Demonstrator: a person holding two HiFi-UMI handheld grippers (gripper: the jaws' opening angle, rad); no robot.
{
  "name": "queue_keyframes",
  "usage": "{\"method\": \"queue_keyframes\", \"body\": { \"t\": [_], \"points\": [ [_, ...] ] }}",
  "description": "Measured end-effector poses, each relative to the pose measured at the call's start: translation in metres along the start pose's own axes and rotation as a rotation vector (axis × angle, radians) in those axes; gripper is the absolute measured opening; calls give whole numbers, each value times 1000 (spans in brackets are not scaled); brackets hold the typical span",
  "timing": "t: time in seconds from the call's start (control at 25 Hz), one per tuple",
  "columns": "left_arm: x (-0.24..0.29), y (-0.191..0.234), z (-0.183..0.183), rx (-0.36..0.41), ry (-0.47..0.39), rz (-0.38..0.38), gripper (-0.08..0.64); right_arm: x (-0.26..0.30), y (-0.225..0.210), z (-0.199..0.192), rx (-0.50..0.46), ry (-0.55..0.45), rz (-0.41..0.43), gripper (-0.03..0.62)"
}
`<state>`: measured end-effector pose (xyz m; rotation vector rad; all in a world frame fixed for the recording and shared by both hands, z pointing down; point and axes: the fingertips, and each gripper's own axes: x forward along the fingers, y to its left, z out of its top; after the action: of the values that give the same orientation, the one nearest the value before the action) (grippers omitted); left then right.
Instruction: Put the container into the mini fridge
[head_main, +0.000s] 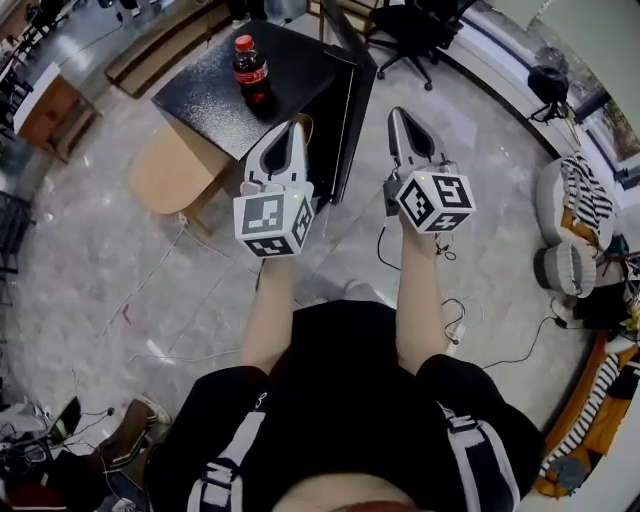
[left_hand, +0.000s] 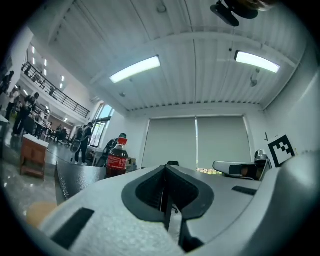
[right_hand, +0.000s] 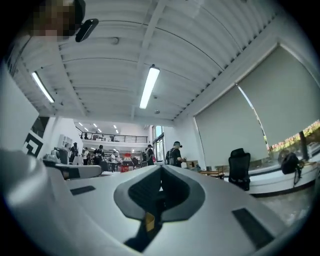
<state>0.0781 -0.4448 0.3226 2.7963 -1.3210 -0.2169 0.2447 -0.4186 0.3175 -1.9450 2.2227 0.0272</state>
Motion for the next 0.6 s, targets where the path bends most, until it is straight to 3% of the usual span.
{"method": "queue_keyframes", "body": {
  "t": [0.2, 0.6],
  "points": [
    [6, -17, 3, 14, 0, -30, 11, -10, 3, -3, -22, 35, -5, 11],
    [11, 1, 6, 7, -12, -33, 11, 6, 13, -4, -61, 31, 1, 11]
  ]
}}
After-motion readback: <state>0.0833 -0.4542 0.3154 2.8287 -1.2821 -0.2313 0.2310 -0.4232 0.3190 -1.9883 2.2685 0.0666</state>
